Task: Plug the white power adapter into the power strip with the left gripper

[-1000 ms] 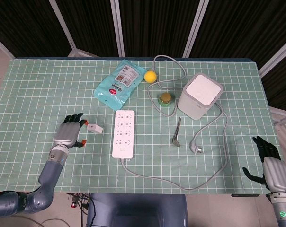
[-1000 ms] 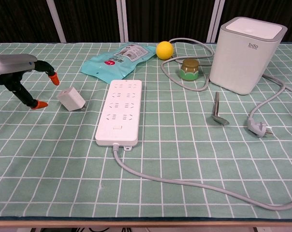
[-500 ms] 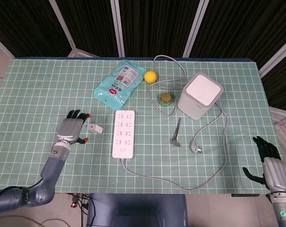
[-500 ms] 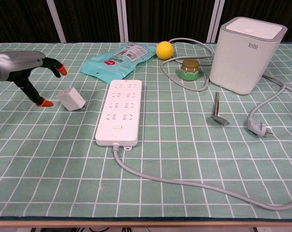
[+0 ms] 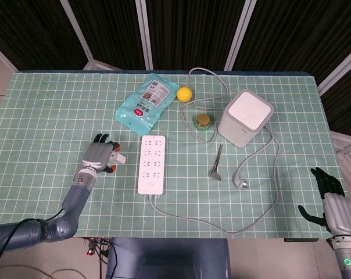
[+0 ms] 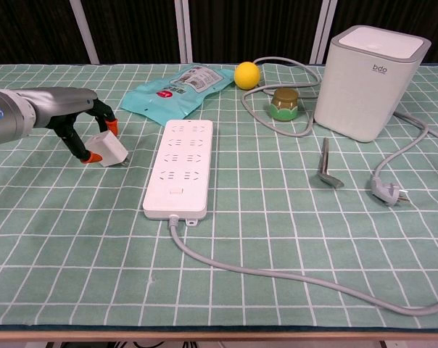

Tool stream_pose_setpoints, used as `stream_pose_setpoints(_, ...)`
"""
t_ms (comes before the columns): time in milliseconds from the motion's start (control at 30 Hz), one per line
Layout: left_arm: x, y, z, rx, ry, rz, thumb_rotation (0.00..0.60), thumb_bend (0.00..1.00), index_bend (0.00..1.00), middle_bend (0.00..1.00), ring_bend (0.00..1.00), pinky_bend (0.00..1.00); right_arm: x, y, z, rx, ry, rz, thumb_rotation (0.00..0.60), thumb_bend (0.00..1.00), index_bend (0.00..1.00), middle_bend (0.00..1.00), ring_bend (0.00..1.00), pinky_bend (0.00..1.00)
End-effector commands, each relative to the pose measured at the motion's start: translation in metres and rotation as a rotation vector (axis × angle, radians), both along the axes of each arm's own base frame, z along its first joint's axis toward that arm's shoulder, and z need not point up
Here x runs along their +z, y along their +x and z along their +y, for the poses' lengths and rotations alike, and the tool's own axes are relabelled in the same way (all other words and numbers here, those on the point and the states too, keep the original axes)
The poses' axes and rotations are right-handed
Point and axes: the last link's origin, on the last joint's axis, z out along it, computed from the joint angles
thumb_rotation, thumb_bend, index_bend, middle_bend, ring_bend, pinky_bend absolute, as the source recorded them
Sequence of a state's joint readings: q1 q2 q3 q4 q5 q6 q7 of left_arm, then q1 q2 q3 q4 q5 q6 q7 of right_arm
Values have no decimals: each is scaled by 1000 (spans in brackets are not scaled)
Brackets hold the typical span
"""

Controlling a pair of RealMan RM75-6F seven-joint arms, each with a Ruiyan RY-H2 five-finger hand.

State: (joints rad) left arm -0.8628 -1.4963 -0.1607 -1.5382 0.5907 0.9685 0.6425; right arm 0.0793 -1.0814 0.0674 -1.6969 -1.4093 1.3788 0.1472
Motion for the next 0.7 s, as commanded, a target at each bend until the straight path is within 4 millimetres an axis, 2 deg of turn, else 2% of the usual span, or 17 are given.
stream_pose_setpoints(33, -3, 1, 2, -3, -4, -7, 600, 267, 364, 335, 35, 0, 0, 0, 0, -1, 0, 0, 600, 339, 0, 0, 0, 0)
stream_pose_setpoints(233, -4, 1, 3, -4, 0, -13, 600, 267, 382, 356, 44, 0, 0, 0, 0, -1, -2, 2, 600, 340, 0, 0, 0, 0)
stream_pose_setpoints(500, -6, 1, 3, -15, 6, -20, 600, 275, 451, 437, 72, 0, 0, 0, 0, -2, -3, 2, 600, 339, 0, 0, 0, 0)
stream_pose_setpoints(567, -7, 1, 3, -17, 5, -19, 600, 302, 487, 478, 92, 1, 0, 0, 0, -2, -4, 1, 600, 340, 0, 0, 0, 0)
stream_pose_setpoints(700, -9, 2, 2, -20, 15, -33, 600, 416, 553, 548, 121, 14, 0, 0, 0, -2, -5, 2, 600, 340, 0, 0, 0, 0)
